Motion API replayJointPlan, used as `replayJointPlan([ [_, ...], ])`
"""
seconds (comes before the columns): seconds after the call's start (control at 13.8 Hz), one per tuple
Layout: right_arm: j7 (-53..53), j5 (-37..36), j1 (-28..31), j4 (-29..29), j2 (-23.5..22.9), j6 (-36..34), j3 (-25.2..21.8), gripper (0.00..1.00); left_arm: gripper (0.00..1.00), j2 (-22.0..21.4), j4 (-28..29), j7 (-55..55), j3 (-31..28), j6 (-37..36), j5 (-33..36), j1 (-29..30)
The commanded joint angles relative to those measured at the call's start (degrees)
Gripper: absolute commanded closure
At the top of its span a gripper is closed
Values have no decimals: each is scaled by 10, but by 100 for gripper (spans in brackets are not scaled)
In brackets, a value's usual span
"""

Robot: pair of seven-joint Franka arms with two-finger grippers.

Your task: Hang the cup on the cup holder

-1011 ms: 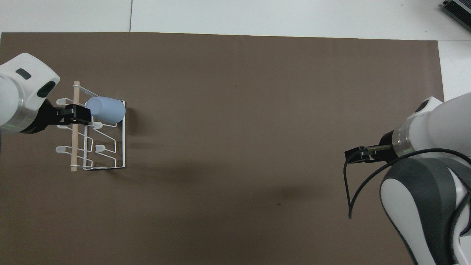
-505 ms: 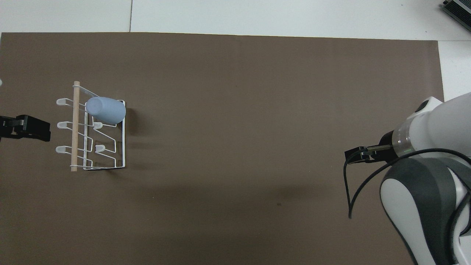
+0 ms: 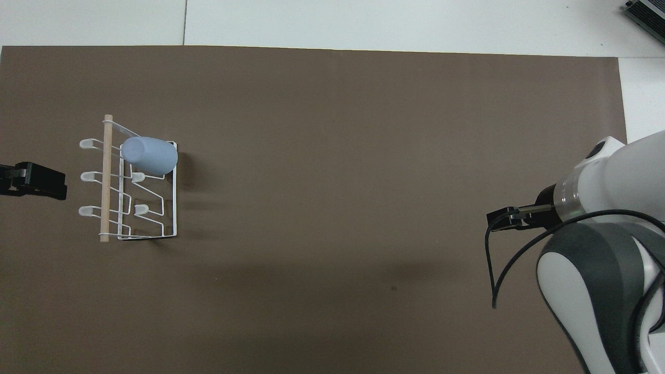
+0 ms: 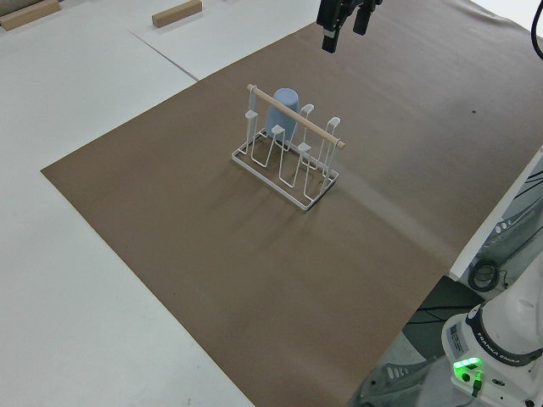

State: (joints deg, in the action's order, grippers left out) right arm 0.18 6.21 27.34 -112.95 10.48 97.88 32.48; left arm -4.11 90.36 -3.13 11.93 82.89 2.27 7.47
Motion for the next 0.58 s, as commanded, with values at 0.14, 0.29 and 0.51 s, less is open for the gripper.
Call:
replayJointPlan([
  [0.14, -12, 17, 6, -17, 16, 15, 1, 0, 0, -12, 10, 41, -7, 10, -24, 11],
  [0.29, -12, 17, 5, -16, 16, 15, 0, 0, 0, -12, 6, 45, -70, 1, -24, -54],
  [0.51, -12, 17, 6, -17, 16, 15, 1, 0, 0, -16, 18, 57, -76, 3, -24, -60],
])
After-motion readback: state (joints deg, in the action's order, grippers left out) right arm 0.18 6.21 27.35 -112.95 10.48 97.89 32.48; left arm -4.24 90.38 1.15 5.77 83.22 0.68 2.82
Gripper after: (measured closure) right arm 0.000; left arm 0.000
